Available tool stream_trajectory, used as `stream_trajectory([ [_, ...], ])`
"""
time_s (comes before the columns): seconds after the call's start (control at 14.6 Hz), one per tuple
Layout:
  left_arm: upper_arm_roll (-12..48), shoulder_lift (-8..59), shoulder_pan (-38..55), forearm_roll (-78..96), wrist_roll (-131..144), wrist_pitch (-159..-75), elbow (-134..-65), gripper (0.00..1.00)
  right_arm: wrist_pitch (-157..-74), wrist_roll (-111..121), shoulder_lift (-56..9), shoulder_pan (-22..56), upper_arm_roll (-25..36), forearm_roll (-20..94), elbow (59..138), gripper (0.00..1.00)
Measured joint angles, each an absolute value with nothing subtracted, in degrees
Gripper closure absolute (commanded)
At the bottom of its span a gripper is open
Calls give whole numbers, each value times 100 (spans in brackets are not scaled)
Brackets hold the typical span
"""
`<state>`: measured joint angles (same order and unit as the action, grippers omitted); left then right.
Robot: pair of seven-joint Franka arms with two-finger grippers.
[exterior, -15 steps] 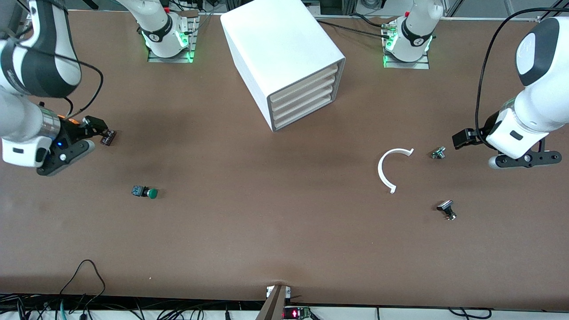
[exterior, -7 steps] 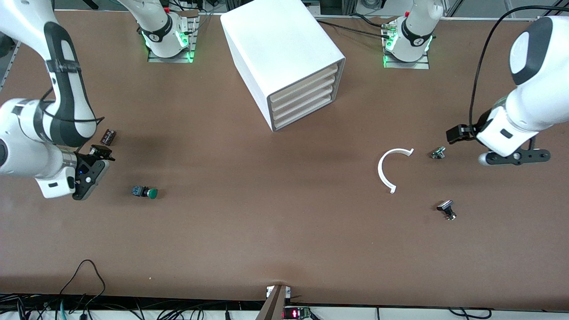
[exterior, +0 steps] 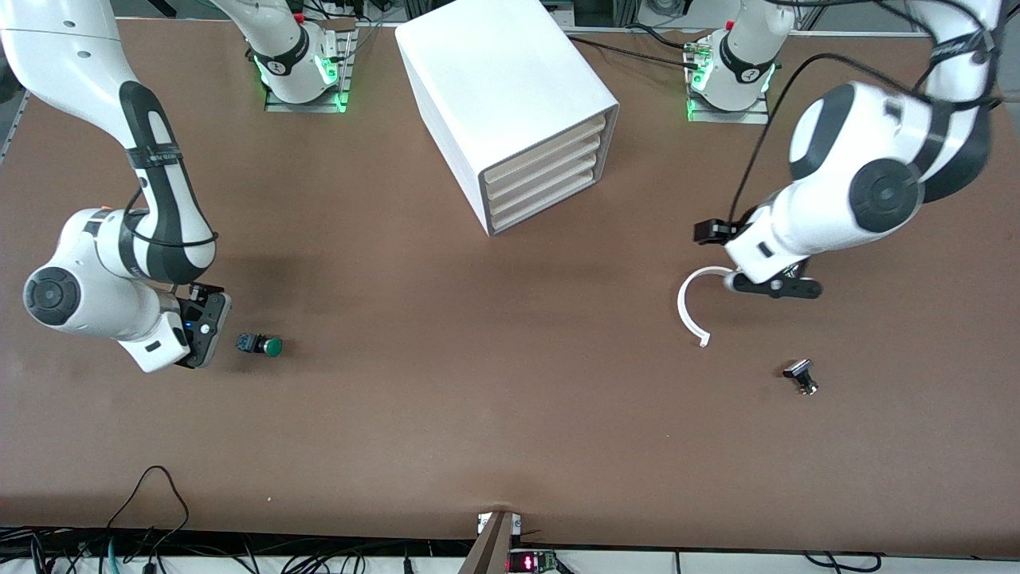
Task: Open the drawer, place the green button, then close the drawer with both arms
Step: 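Grasp the green button with the right gripper while the left gripper grips the drawer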
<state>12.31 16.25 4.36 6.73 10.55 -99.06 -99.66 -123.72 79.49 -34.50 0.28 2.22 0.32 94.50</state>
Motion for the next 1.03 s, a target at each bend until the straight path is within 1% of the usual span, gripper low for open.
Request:
stream_trajectory([
  [0.14, 1233, 1984, 640, 1176, 1055, -10149, -10016, 0, -12549, 7958, -3611, 23, 226, 198, 9452, 0],
  [0.48, 1235, 2736, 954, 3148, 673, -10551, -10021, 0, -12994, 8099, -3922, 20, 228, 346, 9449, 0],
  [0.82, 1232, 3370, 1243, 4763, -514, -10595, -10026, 0, -13420, 8722, -4206, 25, 227, 349, 9447, 0],
  [0.89, 1232, 3489, 1280, 4933, -777, -10597, -10031, 0, -13434, 8736, -4240, 25, 227, 353, 9445, 2],
  [0.96, 1231, 3599, 1297, 5084, -1067, -10598, -10041, 0, -13437, 8737, -4264, 27, 225, 356, 9445, 10],
  [1.03, 1229, 3696, 1300, 5217, -1351, -10598, -10066, 0, -13439, 8737, -4275, 35, 222, 359, 9445, 25],
])
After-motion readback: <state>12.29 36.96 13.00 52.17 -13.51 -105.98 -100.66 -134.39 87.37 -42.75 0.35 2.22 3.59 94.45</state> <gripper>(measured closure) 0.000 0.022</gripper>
